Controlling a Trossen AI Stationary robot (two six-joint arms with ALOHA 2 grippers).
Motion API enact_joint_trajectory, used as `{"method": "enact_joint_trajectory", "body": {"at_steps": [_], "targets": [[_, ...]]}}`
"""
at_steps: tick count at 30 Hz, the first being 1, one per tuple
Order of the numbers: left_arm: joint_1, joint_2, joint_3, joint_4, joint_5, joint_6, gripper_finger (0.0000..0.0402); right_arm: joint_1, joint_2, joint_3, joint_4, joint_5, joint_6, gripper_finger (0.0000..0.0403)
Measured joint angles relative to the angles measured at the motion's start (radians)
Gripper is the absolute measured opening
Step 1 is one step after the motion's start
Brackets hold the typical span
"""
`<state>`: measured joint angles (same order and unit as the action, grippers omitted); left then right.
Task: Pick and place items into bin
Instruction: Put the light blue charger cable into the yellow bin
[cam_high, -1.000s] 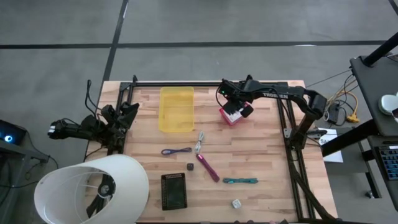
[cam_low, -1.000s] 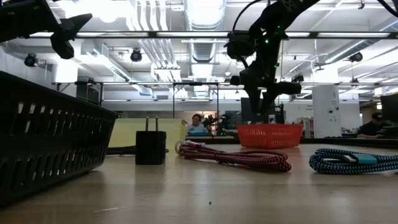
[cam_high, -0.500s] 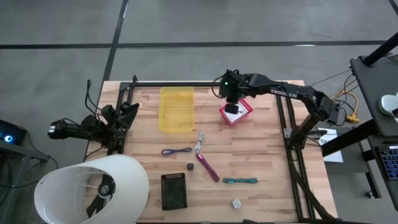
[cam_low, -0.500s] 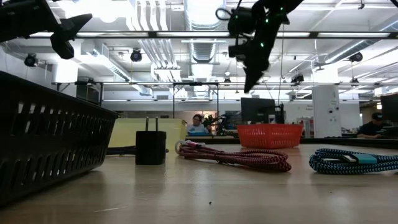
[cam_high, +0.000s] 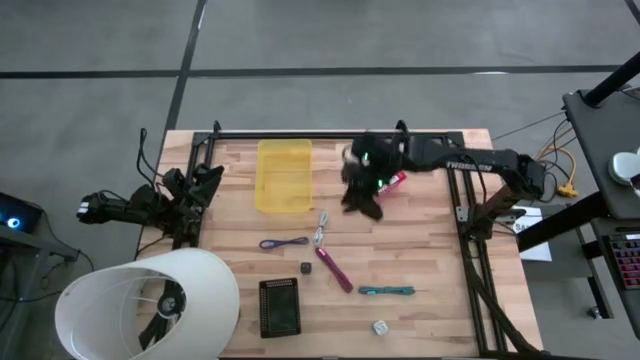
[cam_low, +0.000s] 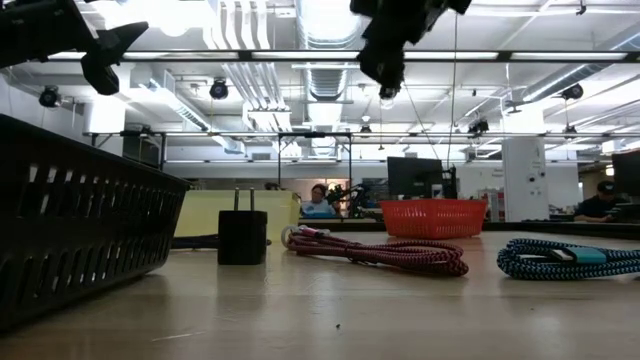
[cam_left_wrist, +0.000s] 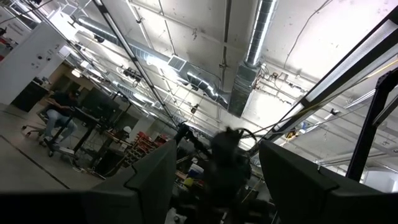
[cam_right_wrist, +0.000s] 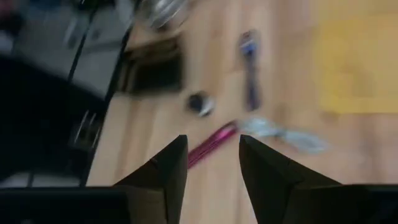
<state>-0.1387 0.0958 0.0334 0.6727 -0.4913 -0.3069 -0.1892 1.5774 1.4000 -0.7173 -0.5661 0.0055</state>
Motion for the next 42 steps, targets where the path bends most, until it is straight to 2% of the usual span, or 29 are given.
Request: {"method": "enact_joint_trajectory", "body": {"at_steps": [3,10,15,23,28,34,37,42], "targets": [[0.000,0.000,0.000,0.000,0.000,0.000,0.0215,0.102,0.008,-0.007,-0.041,0.039,-0.048,0.0149],[0.000,0.000,0.000,0.000,0.000,0.000,0.0215,0.285,0.013,-0.036,-0.185,0.282,0.048,0.0189],[0.000,0.000,0.000,0.000,0.000,0.000,0.0215,0.379,0.013,-0.089,-0.222,0.297,0.164,0.0203],[0.000,0.000,0.000,0.000,0.000,0.000,0.0215,0.540,0.013,-0.193,-0.200,0.307,0.296,0.0193],[0.000,0.000,0.000,0.000,0.000,0.000,0.0215,0.608,0.014,-0.285,-0.102,0.308,0.384,0.0192],[0.000,0.000,0.000,0.000,0.000,0.000,0.0215,0.638,0.014,-0.401,0.064,0.315,0.497,0.0191],[0.000,0.000,0.000,0.000,0.000,0.000,0.0215,0.637,0.014,-0.438,0.069,0.362,0.562,0.0191],[0.000,0.000,0.000,0.000,0.000,0.000,0.0215,0.637,0.015,-0.494,0.080,0.363,0.570,0.0191]]}}
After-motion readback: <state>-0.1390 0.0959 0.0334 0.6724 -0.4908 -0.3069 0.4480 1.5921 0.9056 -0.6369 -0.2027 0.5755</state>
